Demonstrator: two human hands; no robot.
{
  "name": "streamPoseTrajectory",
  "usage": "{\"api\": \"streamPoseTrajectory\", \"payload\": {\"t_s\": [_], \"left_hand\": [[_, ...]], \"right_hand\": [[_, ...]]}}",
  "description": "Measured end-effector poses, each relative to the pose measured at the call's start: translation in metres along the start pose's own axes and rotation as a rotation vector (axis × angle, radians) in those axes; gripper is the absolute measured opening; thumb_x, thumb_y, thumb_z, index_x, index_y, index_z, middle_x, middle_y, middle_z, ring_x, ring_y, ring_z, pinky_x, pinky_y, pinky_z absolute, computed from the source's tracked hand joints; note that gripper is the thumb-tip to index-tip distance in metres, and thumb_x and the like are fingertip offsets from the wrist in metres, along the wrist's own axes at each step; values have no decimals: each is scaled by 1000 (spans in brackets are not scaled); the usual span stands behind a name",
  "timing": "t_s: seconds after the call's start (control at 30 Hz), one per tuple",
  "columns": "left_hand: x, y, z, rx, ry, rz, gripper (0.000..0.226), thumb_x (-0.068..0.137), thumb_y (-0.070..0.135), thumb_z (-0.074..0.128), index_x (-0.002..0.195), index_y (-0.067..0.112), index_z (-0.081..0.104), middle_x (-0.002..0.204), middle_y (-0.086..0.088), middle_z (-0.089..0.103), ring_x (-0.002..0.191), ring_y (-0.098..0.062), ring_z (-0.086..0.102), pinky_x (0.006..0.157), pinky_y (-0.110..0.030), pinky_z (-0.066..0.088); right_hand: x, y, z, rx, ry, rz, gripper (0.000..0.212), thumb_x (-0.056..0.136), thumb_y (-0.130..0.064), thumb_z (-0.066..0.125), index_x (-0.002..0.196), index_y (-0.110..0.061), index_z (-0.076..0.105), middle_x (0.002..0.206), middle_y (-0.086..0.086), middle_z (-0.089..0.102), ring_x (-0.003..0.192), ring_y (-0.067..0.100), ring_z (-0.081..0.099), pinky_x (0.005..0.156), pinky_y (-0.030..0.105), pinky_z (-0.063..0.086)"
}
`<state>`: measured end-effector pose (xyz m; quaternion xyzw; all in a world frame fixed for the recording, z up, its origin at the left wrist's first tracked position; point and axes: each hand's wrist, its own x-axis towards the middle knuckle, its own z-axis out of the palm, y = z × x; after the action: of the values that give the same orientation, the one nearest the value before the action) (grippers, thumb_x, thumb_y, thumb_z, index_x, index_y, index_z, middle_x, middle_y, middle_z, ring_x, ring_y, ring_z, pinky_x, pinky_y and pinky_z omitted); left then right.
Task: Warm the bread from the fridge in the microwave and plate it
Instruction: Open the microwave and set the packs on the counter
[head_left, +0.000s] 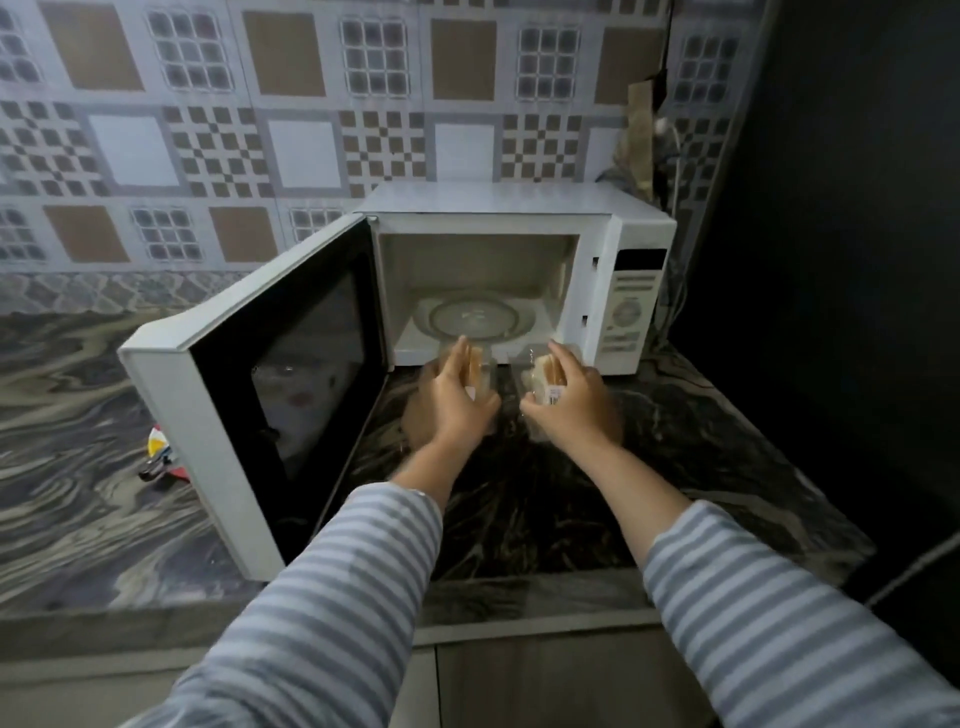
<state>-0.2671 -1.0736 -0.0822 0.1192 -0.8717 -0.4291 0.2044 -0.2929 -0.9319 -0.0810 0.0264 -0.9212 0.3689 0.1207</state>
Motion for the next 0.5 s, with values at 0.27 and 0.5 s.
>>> {"api": "streamPoseTrajectory", "payload": {"t_s": [0.27, 0.5], "left_hand": [[-35, -55, 46, 183, 0, -40, 75, 82, 43, 64, 147, 41, 26, 152, -1, 31, 124, -33, 48, 99, -40, 41], [-34, -63, 72, 216, 64, -2, 81, 81, 42, 68, 148, 40, 23, 149, -10, 32, 119, -38, 48, 96, -42, 42]], "right_hand": [[-16, 65, 34, -6, -45, 39, 78, 81, -35, 71, 143, -49, 27, 138, 5, 43, 122, 25, 48, 90, 36, 44], [-3, 96, 38, 1, -5, -53, 78, 82, -36, 69, 145, -45, 25, 143, 4, 37, 124, 26, 46, 90, 41, 48]]}}
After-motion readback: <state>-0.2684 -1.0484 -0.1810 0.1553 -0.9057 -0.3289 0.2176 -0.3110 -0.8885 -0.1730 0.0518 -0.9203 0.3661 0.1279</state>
